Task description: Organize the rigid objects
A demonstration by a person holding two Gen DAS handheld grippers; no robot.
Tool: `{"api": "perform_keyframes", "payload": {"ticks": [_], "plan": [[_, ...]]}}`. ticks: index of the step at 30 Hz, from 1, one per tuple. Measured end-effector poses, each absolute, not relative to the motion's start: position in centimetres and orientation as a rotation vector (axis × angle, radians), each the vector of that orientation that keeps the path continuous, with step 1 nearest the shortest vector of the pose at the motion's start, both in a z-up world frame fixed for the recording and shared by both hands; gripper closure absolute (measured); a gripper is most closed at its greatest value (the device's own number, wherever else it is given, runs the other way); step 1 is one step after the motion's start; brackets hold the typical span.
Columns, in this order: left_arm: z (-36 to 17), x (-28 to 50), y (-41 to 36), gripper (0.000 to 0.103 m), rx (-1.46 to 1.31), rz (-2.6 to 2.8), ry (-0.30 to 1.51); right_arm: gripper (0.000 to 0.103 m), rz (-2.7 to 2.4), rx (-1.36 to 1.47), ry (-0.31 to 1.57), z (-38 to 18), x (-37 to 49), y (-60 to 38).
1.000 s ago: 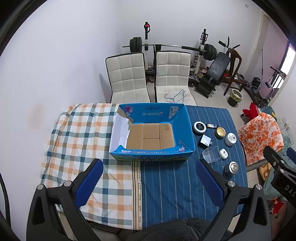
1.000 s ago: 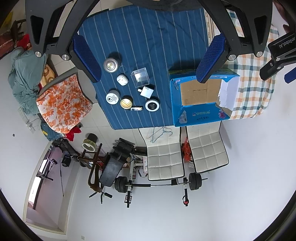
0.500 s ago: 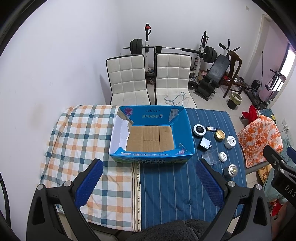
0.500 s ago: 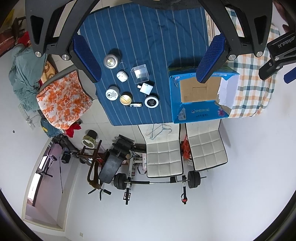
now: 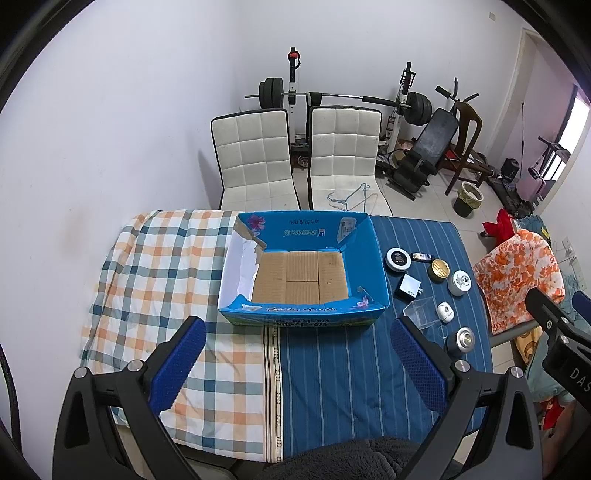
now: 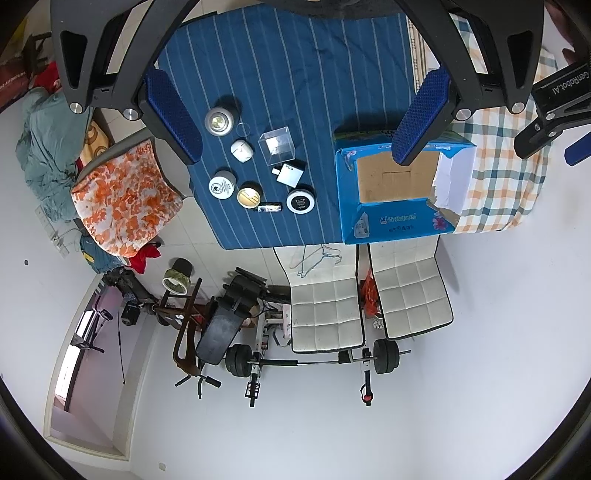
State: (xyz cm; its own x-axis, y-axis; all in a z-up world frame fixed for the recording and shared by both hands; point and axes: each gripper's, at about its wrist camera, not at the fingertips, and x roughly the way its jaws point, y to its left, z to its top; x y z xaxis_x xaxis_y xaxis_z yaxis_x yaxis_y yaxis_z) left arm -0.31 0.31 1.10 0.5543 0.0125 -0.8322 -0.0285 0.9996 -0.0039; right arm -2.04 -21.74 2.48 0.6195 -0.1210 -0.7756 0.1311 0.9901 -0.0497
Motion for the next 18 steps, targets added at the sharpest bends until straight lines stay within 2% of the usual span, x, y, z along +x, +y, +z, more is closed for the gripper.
{"api": "perform_keyframes", "payload": {"ticks": [18], "plan": [[1.0, -1.6, 0.9, 0.0, -0.027, 0.047, 0.964, 0.0, -0.127, 0.015, 0.882, 2.8, -3.0, -21.4]]}}
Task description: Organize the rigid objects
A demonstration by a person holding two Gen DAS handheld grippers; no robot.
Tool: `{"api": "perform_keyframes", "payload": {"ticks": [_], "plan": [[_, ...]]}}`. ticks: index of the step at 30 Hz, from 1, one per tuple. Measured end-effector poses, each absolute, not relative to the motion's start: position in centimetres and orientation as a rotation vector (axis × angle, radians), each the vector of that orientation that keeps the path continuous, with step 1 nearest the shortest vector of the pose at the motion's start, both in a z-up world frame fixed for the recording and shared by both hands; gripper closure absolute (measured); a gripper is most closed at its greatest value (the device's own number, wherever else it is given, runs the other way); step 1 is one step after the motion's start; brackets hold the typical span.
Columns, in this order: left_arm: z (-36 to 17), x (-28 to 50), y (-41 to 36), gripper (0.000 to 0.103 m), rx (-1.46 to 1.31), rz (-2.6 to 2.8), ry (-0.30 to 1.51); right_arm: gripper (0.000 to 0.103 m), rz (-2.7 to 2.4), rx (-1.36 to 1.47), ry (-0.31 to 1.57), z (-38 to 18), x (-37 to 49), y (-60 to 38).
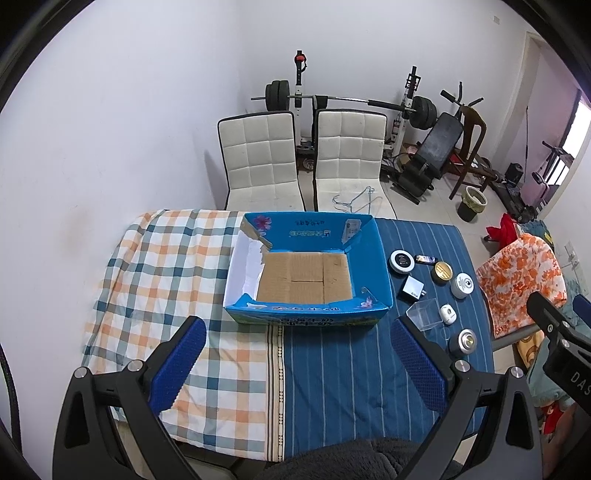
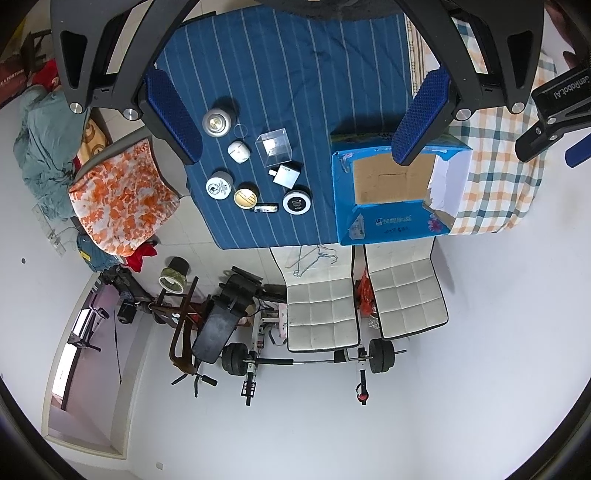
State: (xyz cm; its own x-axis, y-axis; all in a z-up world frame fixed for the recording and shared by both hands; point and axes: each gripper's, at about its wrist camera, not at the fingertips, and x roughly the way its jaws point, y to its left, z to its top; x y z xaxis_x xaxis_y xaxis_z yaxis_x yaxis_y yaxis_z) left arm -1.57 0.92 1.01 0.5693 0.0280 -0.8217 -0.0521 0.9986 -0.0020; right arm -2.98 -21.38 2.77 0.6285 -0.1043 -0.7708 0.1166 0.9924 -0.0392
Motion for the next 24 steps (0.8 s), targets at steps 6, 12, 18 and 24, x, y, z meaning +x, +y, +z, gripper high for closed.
{"api": "perform_keyframes", "payload": {"ticks": [6, 12, 18, 24], "plan": [[1.1, -1.7, 1.2, 0.0, -0.029, 0.049, 0.964, 0.0, -0.12, 0.015, 0.882, 2.8, -3.0, -21.4], [1.0, -1.6, 1.1, 0.0, -0.027, 0.046, 0.965, 0.0, -0.117, 0.025, 0.891, 2.6, -3.2, -21.6], [-0.2, -0.5, -0.4, 0.0, -0.015, 0.009, 1.002, 0.0, -0.175, 0.099, 0.954, 0.9, -2.2, -25.4], [-3.8, 3.9, -6.4, 0.0, 0.025, -0.123, 1.088, 0.0, -0.335, 0.176, 1.078, -4.3, -0.1, -34.0]]}}
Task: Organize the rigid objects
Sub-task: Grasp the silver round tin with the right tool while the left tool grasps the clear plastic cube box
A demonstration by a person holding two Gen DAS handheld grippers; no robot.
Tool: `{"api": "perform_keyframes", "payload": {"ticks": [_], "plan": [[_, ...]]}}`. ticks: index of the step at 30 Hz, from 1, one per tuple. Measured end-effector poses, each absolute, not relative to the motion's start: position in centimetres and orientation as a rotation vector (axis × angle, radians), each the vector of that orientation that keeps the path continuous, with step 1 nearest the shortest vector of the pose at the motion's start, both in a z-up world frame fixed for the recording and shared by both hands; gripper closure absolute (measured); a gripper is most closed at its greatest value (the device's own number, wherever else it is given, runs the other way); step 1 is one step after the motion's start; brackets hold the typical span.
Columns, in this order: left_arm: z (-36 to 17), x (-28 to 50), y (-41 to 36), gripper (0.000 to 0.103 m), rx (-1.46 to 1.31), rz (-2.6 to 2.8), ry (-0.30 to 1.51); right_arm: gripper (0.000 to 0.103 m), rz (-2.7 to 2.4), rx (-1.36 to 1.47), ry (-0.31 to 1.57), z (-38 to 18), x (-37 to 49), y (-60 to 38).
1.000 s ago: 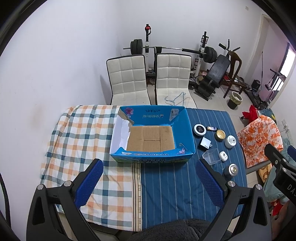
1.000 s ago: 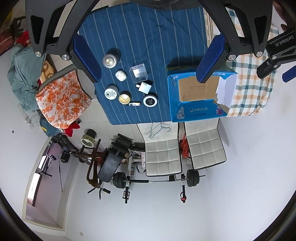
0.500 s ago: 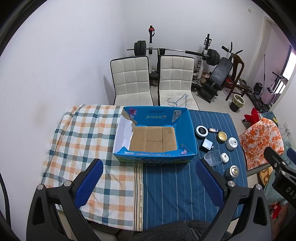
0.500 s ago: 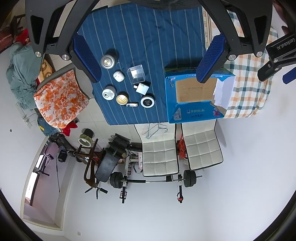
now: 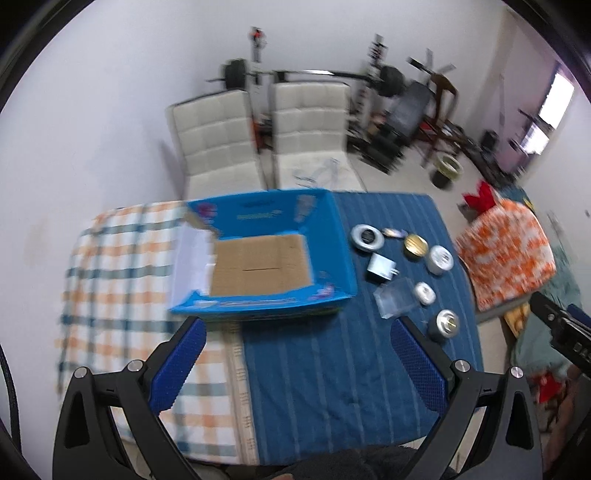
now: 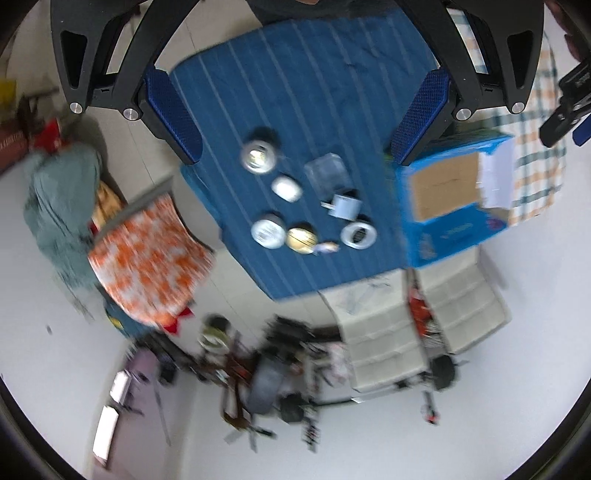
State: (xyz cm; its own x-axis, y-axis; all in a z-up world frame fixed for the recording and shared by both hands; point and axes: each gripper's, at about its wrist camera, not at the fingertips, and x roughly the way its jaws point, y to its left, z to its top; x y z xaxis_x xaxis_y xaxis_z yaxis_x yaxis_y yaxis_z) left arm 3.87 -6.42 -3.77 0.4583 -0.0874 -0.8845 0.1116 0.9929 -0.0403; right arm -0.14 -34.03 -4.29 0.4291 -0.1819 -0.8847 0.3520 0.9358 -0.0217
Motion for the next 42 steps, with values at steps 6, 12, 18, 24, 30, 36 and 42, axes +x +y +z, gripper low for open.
{"api": "perform_keyframes", "payload": {"ticks": [6, 12, 18, 24, 30, 36, 42], "plan": [[-11.3, 9.6, -14.7, 0.0, 0.069, -0.215, 1.258, 0.0, -0.425, 0.25, 1.26, -14.8, 3.1, -42.6], [-20.2, 14.2, -20.7, 0.0, 0.052, -0.231, 1.482, 0.002, -0.457, 0.406, 1.466, -27.9, 7.1, -47.6], [-26.2, 17.2, -23.9, 0.0, 0.056, -0.196, 1.611, 0.008, -0.448, 0.503, 1.615, -36.9, 9.1, -48.3], [-29.2, 18.7, -25.2, 0.0, 0.041, -0.176, 1.677, 0.021, -0.386, 0.607, 1.699, -41.2, 8.9, -48.5], [-31.4, 20.6, -26.0, 0.001, -0.021, -0.154, 1.732, 0.027, -0.344, 0.607, 1.716, -41.8, 9.3, -48.7], [-34.0, 21.7, -26.7, 0.001, 0.001, -0.129, 1.778, 0.028, -0.351, 0.612, 1.708, -41.5, 9.0, -49.5], [-36.9, 22.0, -26.8, 0.001, 0.015, -0.11, 1.843, 0.028, -0.368, 0.603, 1.702, -40.8, 9.2, -48.7]]}}
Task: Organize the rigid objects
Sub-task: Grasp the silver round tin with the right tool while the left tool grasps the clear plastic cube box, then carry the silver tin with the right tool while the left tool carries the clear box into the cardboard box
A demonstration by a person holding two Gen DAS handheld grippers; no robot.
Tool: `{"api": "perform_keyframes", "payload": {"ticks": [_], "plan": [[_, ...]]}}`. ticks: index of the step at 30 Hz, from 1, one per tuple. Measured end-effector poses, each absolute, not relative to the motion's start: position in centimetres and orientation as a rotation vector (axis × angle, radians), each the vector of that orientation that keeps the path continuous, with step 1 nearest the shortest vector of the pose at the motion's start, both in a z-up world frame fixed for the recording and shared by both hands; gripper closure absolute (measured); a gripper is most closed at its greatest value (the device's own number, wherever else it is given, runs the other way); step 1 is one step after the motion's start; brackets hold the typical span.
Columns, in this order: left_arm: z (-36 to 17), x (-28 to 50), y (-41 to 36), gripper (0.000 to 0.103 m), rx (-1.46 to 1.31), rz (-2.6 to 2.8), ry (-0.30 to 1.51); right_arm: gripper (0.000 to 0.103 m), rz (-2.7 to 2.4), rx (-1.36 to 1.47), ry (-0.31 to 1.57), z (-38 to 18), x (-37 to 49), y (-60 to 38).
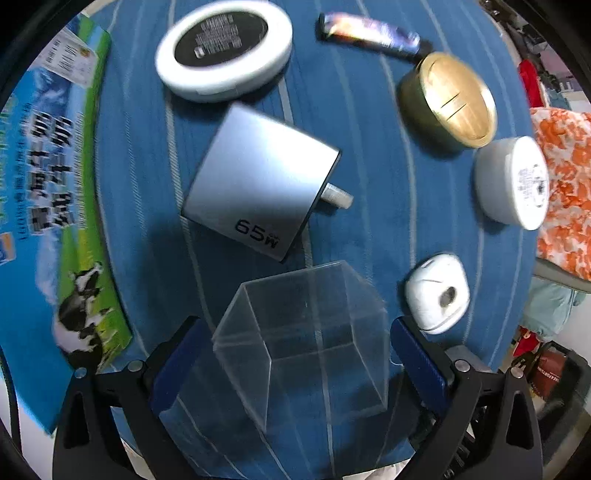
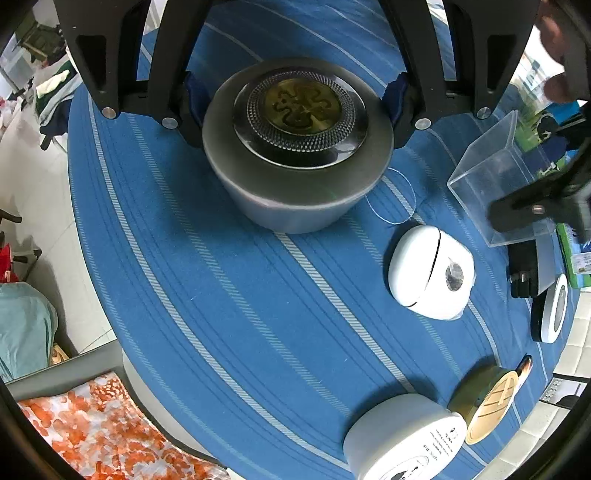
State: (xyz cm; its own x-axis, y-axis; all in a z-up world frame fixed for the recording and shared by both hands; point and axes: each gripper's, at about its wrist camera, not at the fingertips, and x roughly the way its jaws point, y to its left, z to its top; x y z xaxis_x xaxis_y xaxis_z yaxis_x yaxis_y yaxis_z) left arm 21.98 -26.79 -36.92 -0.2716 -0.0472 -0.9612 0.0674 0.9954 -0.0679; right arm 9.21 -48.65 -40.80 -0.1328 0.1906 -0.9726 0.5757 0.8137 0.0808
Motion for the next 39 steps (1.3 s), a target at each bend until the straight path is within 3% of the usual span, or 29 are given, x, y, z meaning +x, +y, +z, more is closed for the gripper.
{"api": "perform_keyframes", "payload": {"ticks": [5, 9, 11, 12, 29, 39], "plan": [[-39.5, 22.2, -26.7, 0.001, 0.044, -0.082, 1.873, 0.028, -0.383, 0.589, 1.704, -41.0, 9.5, -48.4], [-39.0, 22.2, -26.6, 0.015, 0.076, -0.09, 1.785, 0.028, -0.402, 0.557, 1.708, -41.0, 10.0, -47.9], [-38.5, 22.3, -26.7, 0.032, 0.09, -0.095, 1.751, 0.029, -0.409, 0.536, 1.713, -40.9, 10.2, -47.6], [-38.2, 22.4, -26.8, 0.035, 0.094, -0.097, 1.733, 0.029, -0.409, 0.527, 1.712, -40.8, 10.2, -47.4], [-33.5, 15.6, -30.0, 0.035, 0.211, -0.158, 1.57, 0.03, -0.33, 0.461, 1.657, -35.8, 7.5, -45.3], [-23.7, 12.4, -23.6, 0.035, 0.147, -0.204, 1.434, 0.03, -0.174, 0.375, 1.554, -27.5, 7.4, -39.5]]}}
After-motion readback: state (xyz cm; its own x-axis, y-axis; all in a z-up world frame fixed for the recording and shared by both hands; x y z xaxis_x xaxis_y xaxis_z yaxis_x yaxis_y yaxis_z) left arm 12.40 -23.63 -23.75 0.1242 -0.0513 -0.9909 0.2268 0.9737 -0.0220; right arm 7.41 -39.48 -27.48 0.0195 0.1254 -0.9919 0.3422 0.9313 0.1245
